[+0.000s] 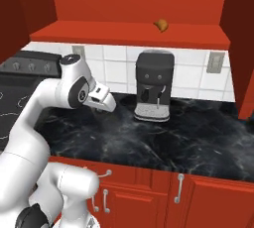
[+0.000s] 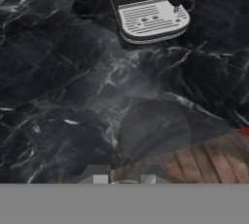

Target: Pick the candle and jar from the dining table and place them in the open cabinet. Close the cabinet after placing the objects.

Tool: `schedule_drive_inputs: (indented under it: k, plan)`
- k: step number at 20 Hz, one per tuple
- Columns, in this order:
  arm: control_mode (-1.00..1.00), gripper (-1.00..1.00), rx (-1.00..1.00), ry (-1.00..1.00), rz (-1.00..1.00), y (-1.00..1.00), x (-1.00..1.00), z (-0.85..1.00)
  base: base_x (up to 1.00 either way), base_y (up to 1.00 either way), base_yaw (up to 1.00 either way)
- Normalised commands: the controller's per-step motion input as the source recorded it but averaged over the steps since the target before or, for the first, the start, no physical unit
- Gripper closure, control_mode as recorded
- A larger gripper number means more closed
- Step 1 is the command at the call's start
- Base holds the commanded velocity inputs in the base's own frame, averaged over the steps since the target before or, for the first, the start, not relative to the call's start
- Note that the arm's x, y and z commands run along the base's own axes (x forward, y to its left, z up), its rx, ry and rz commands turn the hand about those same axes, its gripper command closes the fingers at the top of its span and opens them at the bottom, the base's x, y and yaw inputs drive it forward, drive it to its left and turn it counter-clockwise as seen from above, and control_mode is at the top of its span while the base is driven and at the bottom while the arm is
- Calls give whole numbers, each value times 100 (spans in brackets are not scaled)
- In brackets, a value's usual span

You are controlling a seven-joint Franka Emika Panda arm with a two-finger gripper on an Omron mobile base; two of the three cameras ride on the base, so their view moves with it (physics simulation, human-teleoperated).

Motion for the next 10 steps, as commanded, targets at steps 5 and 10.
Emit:
schedule_drive_inputs:
  k: [5,10]
  plan:
    - [100,100,0,0,0,0,0,0,24,23,-4]
    - [100,100,0,0,0,0,0,0,1,0,0]
